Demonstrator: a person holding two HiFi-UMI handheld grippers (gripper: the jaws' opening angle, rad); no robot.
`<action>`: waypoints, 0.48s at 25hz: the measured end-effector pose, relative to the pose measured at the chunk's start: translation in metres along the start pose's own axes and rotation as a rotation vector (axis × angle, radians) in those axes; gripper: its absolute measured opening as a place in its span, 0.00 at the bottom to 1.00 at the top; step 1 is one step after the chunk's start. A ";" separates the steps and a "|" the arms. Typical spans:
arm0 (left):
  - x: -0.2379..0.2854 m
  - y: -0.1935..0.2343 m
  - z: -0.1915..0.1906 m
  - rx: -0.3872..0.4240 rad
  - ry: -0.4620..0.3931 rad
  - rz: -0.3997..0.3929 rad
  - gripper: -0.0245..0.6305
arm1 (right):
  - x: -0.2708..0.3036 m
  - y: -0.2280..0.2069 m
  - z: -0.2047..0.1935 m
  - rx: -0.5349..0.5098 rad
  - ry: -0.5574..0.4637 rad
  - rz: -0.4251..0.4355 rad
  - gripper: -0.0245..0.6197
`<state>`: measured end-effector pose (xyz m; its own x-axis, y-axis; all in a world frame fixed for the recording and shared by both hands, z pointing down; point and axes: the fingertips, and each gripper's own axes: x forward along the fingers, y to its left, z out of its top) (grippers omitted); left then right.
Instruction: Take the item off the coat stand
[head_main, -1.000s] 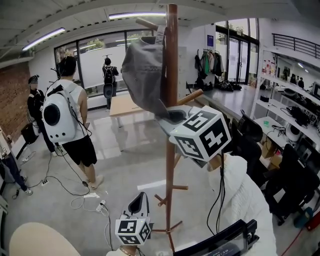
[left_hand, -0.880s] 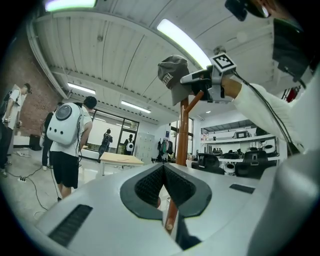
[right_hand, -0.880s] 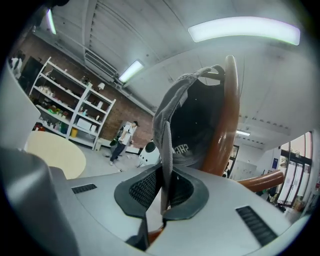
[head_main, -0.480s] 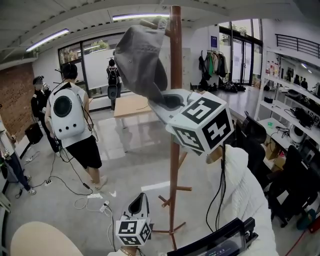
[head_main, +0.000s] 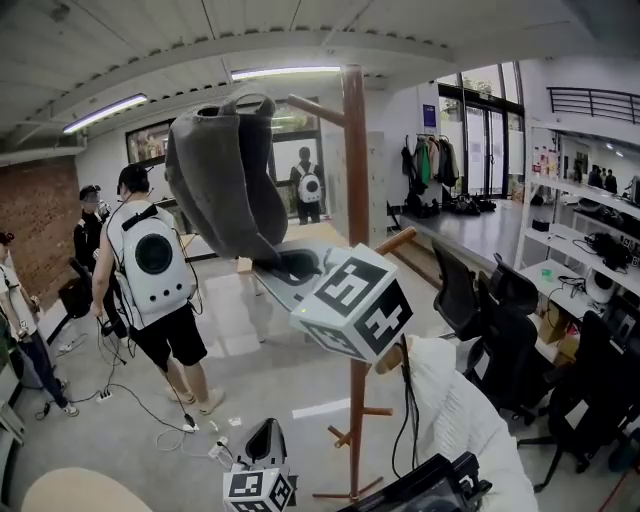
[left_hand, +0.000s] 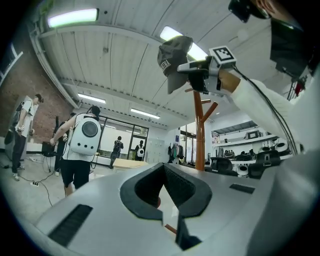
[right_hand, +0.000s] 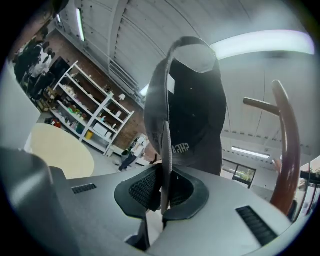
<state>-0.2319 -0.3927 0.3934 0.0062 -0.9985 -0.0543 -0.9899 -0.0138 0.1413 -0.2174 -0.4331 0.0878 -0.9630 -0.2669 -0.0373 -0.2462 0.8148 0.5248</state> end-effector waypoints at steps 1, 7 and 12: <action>0.000 0.000 -0.002 -0.003 0.005 0.002 0.04 | 0.001 0.008 -0.006 0.019 0.000 0.023 0.07; -0.003 -0.002 -0.009 -0.011 0.022 -0.003 0.04 | 0.001 0.060 -0.045 0.135 0.018 0.130 0.07; -0.007 -0.013 -0.024 -0.027 0.043 -0.022 0.04 | -0.011 0.104 -0.082 0.236 0.044 0.192 0.07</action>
<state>-0.2157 -0.3864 0.4153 0.0347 -0.9993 -0.0155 -0.9852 -0.0368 0.1674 -0.2235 -0.3878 0.2122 -0.9899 -0.1146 0.0828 -0.0841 0.9481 0.3068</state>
